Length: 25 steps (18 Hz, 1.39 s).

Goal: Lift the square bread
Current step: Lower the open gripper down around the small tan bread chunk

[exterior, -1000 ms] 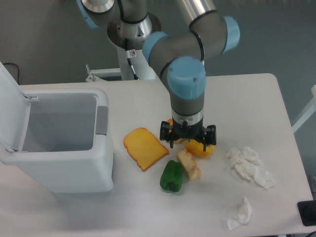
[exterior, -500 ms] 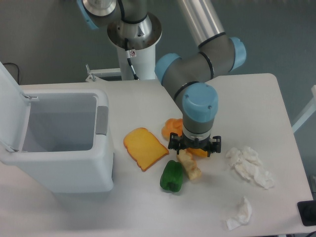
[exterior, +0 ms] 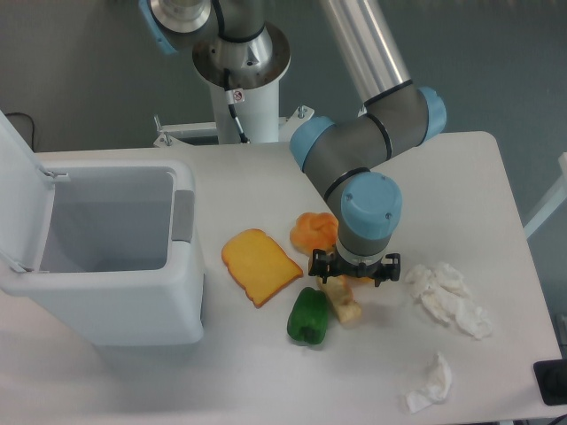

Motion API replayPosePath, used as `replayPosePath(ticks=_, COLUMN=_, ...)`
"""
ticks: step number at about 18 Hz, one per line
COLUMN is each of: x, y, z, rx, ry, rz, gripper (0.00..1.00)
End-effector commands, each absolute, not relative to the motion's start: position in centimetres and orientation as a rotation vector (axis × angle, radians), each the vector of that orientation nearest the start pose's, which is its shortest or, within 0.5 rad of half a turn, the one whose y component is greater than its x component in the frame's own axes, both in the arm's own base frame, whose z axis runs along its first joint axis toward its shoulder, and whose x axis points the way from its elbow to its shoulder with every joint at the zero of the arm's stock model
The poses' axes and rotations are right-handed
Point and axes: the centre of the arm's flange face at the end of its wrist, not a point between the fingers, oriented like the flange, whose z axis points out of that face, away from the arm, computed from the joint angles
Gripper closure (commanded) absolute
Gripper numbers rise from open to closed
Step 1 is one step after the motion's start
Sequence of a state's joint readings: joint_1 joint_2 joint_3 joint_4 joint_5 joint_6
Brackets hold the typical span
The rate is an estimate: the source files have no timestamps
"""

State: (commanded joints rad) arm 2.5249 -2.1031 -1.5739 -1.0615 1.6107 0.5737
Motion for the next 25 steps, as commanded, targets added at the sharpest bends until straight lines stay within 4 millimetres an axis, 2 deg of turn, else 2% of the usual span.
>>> replayPosePath(ticks=6, x=-44.8, y=48.1, z=21.4, rx=-3.138, ry=-0.603, rz=0.006, gripper=0.0)
replayPosePath(ticks=17, x=-44.4, y=48.3, z=20.8, rx=-3.146, ry=-0.594, rz=0.001, gripper=0.0)
replayPosePath(ticks=20, x=-44.4, y=48.3, z=20.8, rx=-3.146, ry=-0.594, rz=0.001, gripper=0.1)
replayPosePath(ticks=25, x=-44.7, y=48.5, z=20.8, rx=-3.142, ry=-0.596, rz=0.006, gripper=0.1)
